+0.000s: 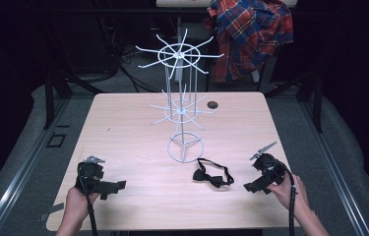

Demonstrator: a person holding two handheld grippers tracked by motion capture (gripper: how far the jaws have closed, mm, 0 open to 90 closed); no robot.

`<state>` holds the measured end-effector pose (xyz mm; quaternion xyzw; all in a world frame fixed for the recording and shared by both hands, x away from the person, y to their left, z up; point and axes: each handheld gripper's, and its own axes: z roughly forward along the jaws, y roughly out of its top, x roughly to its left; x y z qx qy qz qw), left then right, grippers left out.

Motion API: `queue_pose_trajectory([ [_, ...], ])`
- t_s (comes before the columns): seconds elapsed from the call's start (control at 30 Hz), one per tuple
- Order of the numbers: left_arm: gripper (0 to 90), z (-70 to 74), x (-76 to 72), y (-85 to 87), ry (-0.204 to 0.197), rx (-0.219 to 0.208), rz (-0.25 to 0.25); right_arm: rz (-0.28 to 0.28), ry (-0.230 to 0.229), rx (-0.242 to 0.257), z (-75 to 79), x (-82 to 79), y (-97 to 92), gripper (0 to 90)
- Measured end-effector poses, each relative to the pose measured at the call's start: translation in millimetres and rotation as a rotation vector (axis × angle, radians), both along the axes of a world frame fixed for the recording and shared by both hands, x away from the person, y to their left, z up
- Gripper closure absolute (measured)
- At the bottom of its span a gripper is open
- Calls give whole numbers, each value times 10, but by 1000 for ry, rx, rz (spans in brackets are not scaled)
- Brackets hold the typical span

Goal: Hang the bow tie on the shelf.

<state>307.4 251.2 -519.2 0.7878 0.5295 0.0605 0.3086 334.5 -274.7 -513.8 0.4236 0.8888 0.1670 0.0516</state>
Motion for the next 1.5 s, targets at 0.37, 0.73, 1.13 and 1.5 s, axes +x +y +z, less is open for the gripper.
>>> queue_pose_trajectory([
  [0.37, 0, -2, 9, -11, 3, 3, -13, 22, -11, 38, 35, 31, 65, 11],
  [0.73, 1, 6, 7, -13, 6, 0, -26, 50, -43, 67, 75, 94, 334, 11],
  [1.13, 0, -5, 13, -19, 10, 2, -22, 66, -50, 67, 53, 172, 486, 10],
  [1.5, 0, -6, 15, -20, 12, 2, -28, 55, -58, 50, 8, 336, 557, 18],
])
